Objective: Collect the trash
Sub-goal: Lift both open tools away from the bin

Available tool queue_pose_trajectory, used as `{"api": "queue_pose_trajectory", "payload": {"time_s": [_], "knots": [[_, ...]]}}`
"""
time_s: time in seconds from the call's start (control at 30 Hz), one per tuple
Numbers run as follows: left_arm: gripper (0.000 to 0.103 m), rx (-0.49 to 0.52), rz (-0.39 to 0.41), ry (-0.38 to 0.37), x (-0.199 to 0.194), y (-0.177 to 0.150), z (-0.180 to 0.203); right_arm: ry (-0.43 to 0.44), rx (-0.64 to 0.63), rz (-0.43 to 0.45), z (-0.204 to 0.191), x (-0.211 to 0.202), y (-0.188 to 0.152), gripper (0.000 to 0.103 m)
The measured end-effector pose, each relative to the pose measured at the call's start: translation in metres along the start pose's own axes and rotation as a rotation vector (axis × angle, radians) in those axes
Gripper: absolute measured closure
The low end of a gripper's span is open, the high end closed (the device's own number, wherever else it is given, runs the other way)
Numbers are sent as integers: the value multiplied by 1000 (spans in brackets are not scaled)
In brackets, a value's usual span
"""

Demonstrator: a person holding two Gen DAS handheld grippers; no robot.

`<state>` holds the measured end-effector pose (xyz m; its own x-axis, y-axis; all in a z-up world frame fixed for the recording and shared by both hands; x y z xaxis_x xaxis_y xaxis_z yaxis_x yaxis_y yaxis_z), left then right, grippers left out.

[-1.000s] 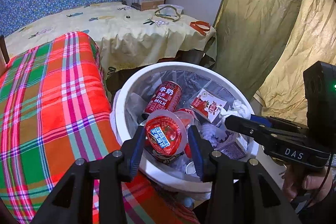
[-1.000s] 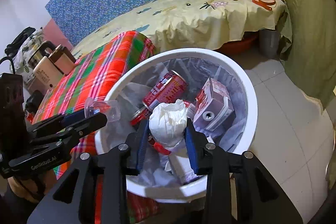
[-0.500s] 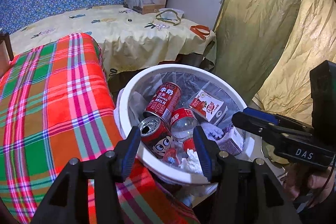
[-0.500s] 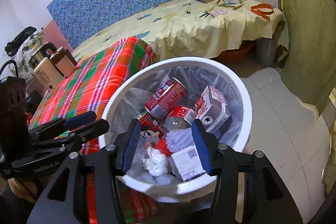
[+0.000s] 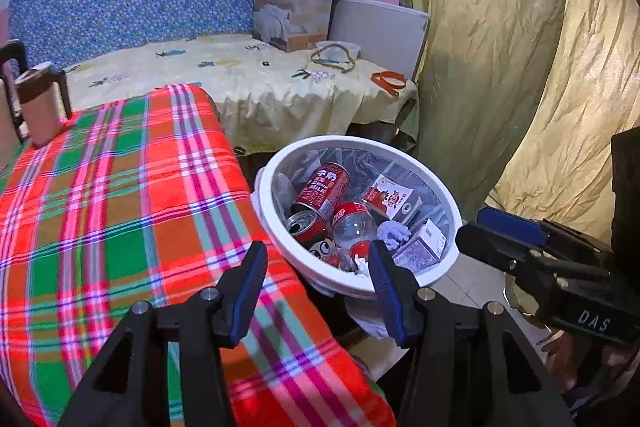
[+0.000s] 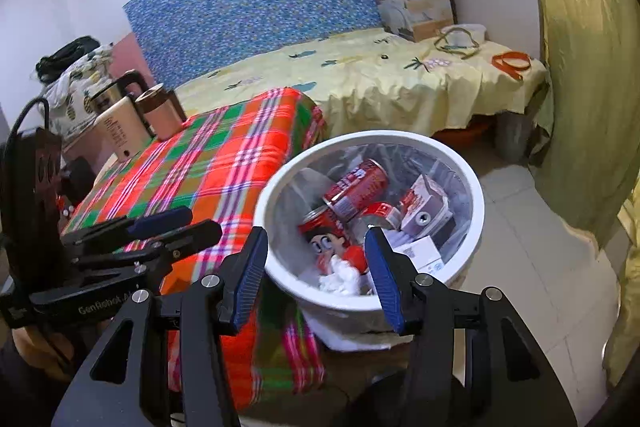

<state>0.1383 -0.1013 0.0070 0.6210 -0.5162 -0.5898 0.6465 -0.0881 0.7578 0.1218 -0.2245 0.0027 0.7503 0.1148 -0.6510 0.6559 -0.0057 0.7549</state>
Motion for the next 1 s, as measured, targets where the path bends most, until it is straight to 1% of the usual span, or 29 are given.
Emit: {"api": "queue_pose_trajectory", "payload": {"time_s": [0.2,0.53,1.0], "knots": [[49,-2,33,22,-26,-10,0,-1,-30,14,-15,-16,-12,50],[49,1,53,32,-51,-30,4,-9,-54,37,-28,-36,-27,50],[49,8,57,52,-64,-46,9,2,-47,52,-36,-44,-41,50]]}}
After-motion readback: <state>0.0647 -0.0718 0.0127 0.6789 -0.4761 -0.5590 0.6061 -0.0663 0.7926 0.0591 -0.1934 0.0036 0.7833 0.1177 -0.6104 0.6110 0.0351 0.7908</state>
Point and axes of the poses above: each gripper's, at about its wrist camera, not at the fingertips, and x roughly the way its jaws point, z to its right, y to its top, the point moved 4 cm from there along x, roughly the way its jaws point, and after that the axes turned 10 degrees about -y, right-handed, at the moved point
